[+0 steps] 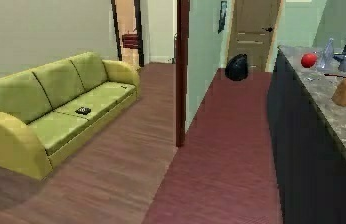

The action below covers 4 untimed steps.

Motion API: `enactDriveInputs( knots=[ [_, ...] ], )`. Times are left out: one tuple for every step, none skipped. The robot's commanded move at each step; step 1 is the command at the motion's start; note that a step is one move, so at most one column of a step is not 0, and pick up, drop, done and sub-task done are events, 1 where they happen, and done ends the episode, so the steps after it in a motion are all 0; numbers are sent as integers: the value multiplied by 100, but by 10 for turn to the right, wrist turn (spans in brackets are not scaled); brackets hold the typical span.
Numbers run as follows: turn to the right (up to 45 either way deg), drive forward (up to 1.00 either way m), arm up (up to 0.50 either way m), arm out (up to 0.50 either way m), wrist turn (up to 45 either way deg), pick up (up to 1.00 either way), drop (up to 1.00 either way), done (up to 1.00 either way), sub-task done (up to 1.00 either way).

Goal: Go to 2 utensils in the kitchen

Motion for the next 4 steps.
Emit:
enactDriveInputs(
  knots=[
    [210,0,0,0,0,0,0,0,0],
    [0,100,0,0,0,0,0,0,0],
    [120,0,0,0,0,0,0,0,0],
    [0,5,0,0,0,0,0,0,0]
  ],
)
